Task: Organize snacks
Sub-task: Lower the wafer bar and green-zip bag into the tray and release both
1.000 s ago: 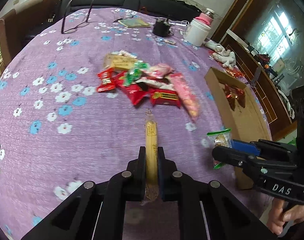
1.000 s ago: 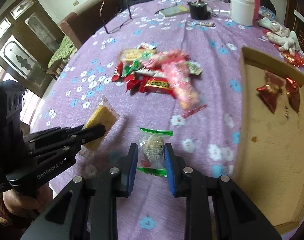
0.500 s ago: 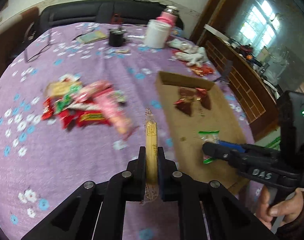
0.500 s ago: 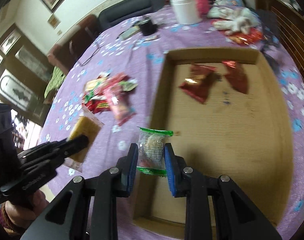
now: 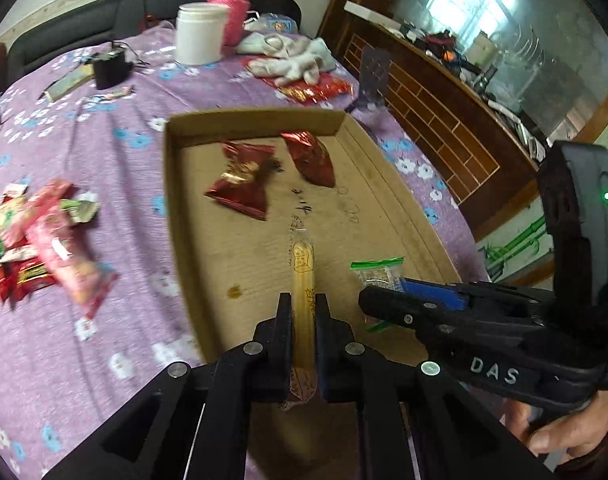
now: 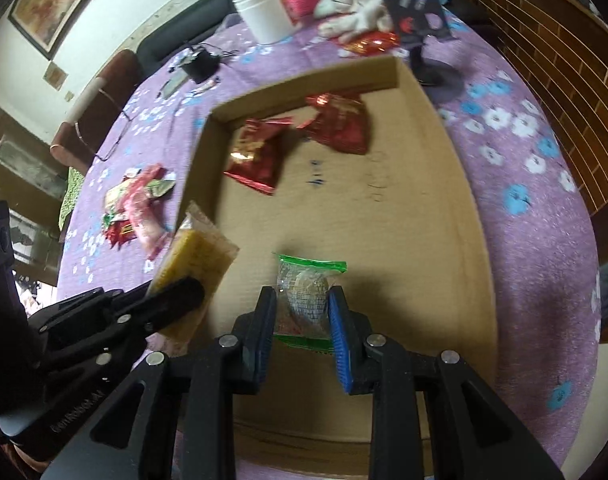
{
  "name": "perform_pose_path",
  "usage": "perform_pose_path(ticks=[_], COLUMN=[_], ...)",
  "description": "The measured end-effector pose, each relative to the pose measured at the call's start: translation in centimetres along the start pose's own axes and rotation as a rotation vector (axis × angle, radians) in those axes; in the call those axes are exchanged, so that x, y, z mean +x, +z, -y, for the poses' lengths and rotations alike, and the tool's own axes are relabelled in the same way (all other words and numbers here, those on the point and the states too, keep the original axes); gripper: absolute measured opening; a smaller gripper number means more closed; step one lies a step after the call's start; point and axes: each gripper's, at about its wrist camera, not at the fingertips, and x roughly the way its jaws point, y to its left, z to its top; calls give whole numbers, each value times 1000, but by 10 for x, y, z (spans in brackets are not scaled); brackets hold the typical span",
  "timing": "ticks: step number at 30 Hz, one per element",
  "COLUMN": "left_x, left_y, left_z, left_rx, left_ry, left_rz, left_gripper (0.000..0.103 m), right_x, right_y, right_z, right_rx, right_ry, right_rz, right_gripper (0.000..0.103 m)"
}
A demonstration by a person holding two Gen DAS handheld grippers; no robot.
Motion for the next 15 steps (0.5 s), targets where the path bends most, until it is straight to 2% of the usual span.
perform_pose_path(ticks=[8,15], left_x=[22,23], left_y=[4,4], left_z=[3,1], left_rx=[12,37], left_ry=[28,55], left_rz=[-17,-9], left_gripper=[8,8], right_x=[6,13], right_y=[3,7], right_z=[11,10], right_rx=[12,15], right_ry=[-19,-23], right_rz=[-14,-25], right_gripper=[26,26])
